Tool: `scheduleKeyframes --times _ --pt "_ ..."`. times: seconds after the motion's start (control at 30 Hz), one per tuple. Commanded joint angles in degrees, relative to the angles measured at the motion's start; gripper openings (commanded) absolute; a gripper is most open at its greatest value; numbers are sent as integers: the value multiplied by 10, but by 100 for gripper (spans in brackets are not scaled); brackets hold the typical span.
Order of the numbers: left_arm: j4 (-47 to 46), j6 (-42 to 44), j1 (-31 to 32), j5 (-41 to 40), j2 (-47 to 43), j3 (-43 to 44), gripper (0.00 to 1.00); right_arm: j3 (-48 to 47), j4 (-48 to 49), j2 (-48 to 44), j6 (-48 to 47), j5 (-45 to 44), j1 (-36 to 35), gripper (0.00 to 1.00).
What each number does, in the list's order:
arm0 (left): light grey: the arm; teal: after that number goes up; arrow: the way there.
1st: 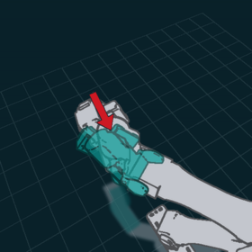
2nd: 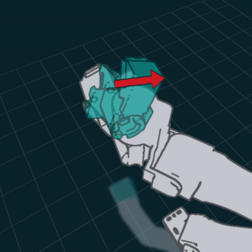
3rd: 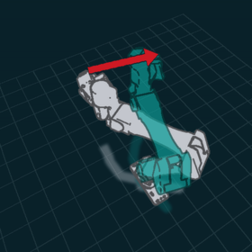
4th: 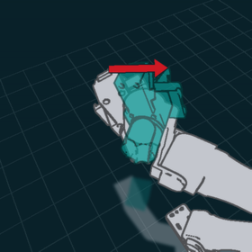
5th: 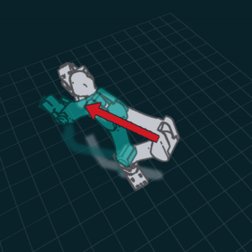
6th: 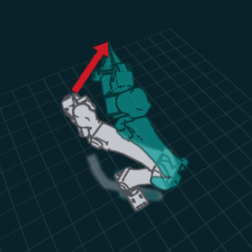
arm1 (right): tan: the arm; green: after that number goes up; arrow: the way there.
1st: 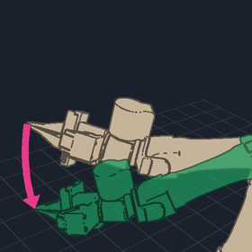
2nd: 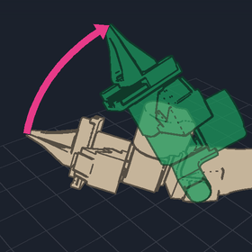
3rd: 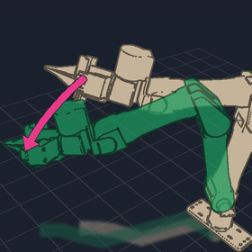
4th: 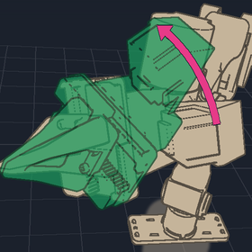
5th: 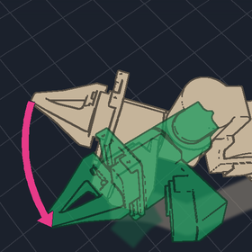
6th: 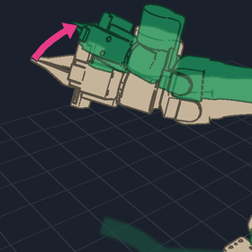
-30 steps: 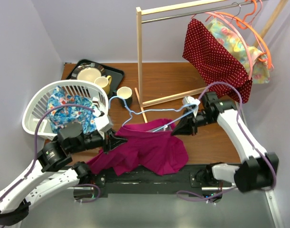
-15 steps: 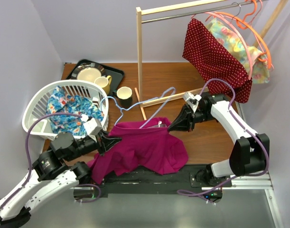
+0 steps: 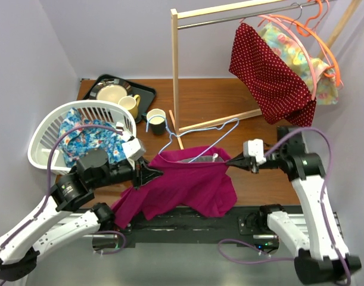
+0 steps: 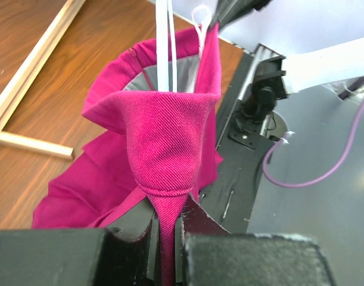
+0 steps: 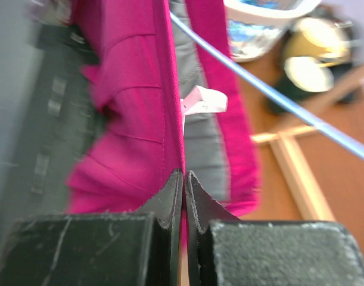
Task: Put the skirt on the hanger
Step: Place skirt on hanger
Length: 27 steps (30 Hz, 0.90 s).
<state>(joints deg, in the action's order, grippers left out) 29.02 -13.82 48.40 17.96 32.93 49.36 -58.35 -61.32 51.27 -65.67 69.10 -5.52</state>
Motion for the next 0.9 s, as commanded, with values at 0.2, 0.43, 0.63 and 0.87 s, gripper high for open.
scheduleKeyframes --times 0.2,0.43,0.63,0.87 --pt "72 31 -8 74 32 72 0 -44 18 -5 6 -246 28 0" --pt "190 48 -8 74 111 139 0 30 -145 24 -226 -206 22 3" --pt "222 26 -9 128 157 154 0 116 -45 -34 -186 -265 14 2" --pt "255 10 -8 144 202 140 0 133 -31 -38 -171 -255 10 0"
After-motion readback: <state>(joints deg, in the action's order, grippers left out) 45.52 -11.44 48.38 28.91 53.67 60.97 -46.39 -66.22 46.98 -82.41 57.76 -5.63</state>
